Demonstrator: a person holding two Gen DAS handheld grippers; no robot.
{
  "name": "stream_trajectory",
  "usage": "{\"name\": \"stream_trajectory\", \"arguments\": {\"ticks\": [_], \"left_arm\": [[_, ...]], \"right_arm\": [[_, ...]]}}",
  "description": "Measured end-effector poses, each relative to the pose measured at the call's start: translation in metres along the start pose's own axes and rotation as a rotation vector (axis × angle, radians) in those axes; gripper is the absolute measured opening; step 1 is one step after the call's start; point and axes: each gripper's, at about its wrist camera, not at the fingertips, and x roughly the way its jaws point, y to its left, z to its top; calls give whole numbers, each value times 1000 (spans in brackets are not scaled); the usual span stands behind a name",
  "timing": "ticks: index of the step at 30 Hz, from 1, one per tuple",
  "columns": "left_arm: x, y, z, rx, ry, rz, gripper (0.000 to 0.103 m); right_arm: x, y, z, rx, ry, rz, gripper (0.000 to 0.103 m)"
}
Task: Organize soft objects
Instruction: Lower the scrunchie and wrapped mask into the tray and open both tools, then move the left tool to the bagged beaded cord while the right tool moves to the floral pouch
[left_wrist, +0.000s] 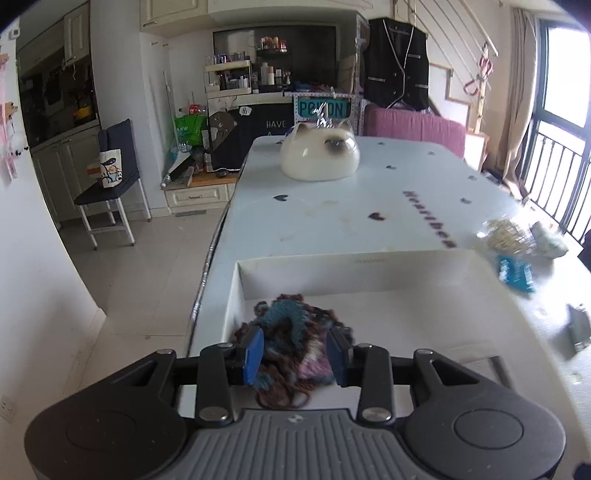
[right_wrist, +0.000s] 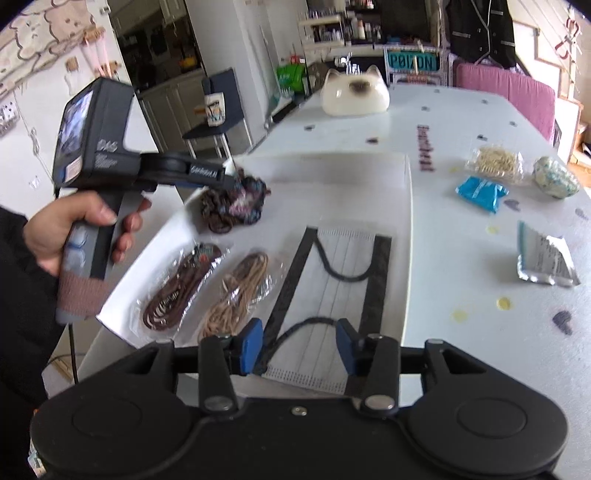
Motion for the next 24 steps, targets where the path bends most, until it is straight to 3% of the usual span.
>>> {"name": "stream_trajectory", "arguments": {"ticks": [14,24], "left_arm": [[-83,-20,-31,-32,-38,-66,89],[-126,-33,-59,-30,-94,-42,102]], "right_arm": [[-36,-17,-4,-5,-145,-41,76],[-53,-25,-10,-24,-223,-95,87]]}}
